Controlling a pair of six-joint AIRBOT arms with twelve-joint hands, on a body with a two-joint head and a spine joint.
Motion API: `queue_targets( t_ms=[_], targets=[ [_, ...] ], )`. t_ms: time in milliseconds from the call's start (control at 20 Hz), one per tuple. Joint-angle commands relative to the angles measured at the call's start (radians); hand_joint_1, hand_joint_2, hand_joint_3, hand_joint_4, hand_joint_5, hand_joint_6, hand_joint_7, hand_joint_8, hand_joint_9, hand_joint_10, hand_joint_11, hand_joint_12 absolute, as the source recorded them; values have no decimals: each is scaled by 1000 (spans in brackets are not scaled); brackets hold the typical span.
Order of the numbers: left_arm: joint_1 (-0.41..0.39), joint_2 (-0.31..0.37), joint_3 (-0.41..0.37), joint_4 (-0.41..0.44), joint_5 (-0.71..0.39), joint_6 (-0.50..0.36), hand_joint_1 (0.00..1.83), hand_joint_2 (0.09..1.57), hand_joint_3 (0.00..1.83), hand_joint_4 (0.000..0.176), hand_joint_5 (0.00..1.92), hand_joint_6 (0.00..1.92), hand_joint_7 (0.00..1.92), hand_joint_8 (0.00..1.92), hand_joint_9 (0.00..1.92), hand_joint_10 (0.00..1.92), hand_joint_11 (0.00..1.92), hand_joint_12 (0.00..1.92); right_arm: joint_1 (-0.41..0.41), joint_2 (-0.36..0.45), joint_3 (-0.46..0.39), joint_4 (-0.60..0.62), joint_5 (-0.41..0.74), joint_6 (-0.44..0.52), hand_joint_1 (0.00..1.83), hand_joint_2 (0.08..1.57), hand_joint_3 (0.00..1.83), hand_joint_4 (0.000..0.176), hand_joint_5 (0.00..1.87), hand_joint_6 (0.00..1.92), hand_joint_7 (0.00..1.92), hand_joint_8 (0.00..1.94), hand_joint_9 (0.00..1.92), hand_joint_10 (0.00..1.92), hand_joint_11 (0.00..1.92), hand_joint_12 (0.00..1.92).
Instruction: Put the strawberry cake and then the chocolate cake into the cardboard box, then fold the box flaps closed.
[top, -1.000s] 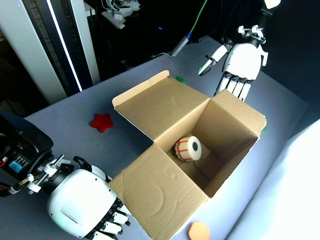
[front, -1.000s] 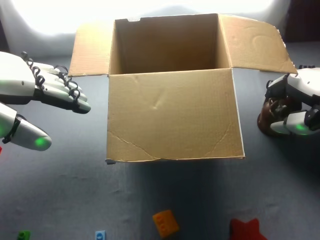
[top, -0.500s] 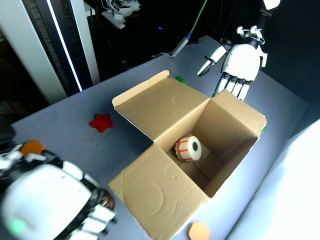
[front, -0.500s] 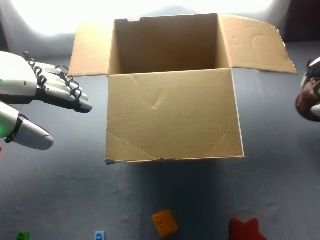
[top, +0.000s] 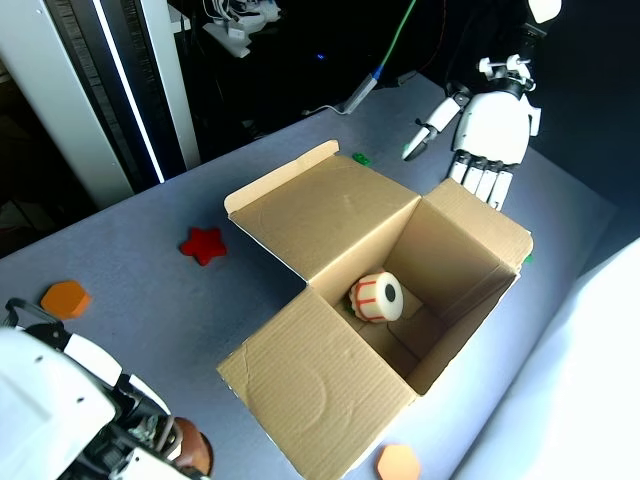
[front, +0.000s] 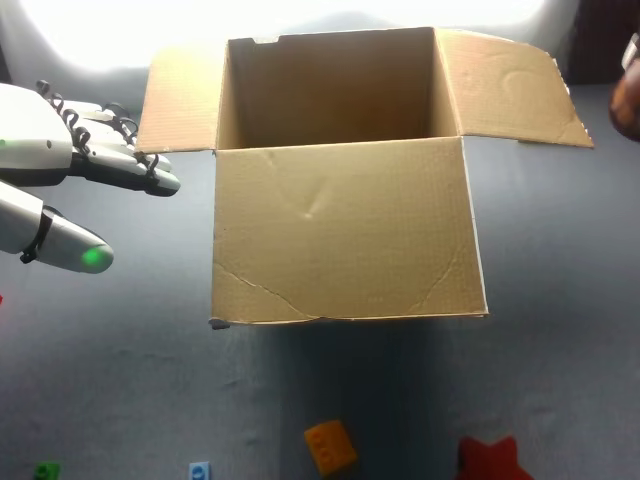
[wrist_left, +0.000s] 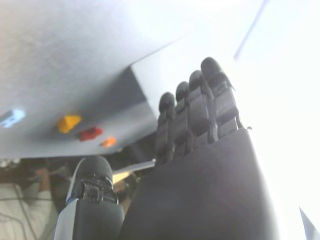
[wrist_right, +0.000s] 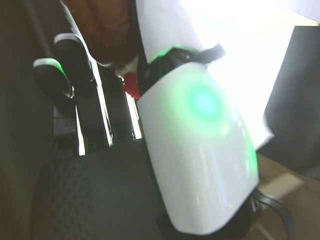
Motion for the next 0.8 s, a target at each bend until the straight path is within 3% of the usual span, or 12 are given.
queue_targets(
  t_ms=[0, 50, 100, 250, 300, 400, 500, 600, 650, 750],
  targets=[
    [-16, 3, 7, -72, -13, 1, 0, 1225, 0, 0, 234, 8, 199, 7, 207, 12, 0, 683, 18, 14, -4, -79, 173, 22, 1217, 1155, 0, 0, 938, 933, 892, 1297, 620, 1447, 311, 1921],
    [-19, 3, 6, -72, -13, 1, 0, 1224, 0, 0, 224, 3, 192, 3, 206, 10, 0, 694, 20, 14, -12, -139, 206, 46, 1322, 1171, 2, 0, 905, 944, 908, 1204, 682, 1562, 320, 1921],
    [-22, 3, 5, -72, -13, 1, 0, 1230, 2, 0, 218, 0, 186, 1, 206, 7, 0, 709, 25, 13, -18, -191, 229, 96, 1234, 1166, 4, 0, 888, 996, 900, 1276, 627, 1477, 305, 1921],
    [-24, 3, 5, -71, -13, 1, 0, 1222, 0, 0, 224, 1, 177, 1, 211, 4, 0, 722, 34, -15, -19, -302, 287, 157, 1220, 1157, 0, 0, 898, 980, 926, 1260, 662, 1360, 298, 1895],
    [-25, 3, 8, -71, -14, 2, 0, 1224, 0, 0, 222, 0, 177, 1, 216, 5, 0, 719, 28, -59, -11, -376, 331, 171, 1214, 1158, 0, 0, 890, 1005, 925, 1249, 689, 1328, 323, 1870],
    [-24, 3, 10, -70, -15, 2, 0, 1224, 0, 0, 222, 0, 177, 1, 216, 5, 0, 719, 25, -84, 1, -390, 349, 196, 1214, 1158, 0, 0, 890, 1005, 925, 1249, 689, 1328, 323, 1870],
    [-24, 3, 12, -63, -17, 2, 0, 1228, 1, 0, 211, 2, 184, 8, 247, 11, 0, 796, 29, -140, 33, -396, 367, 219, 1175, 1206, 3, 0, 797, 1183, 833, 1338, 637, 1278, 335, 1858],
    [-25, 3, 13, -63, -17, 2, 0, 1221, 0, 0, 214, 1, 186, 4, 234, 2, 0, 734, 35, -196, 74, -421, 392, 239, 1182, 1193, 0, 2, 790, 1239, 891, 1207, 742, 1172, 409, 1795],
    [-29, 3, 14, -63, -17, 2, 0, 1221, 0, 0, 198, 0, 183, 2, 226, 0, 0, 728, 43, -220, 93, -421, 394, 247, 1313, 1168, 0, 0, 821, 1179, 946, 1063, 784, 1360, 424, 1792],
    [-32, 3, 17, -62, -17, 2, 0, 1211, 0, 7, 197, 1, 202, 6, 217, 1, 0, 745, 66, -267, 128, -421, 405, 260, 1339, 1178, 4, 0, 791, 1305, 937, 1067, 735, 1400, 346, 1809]
  ],
)
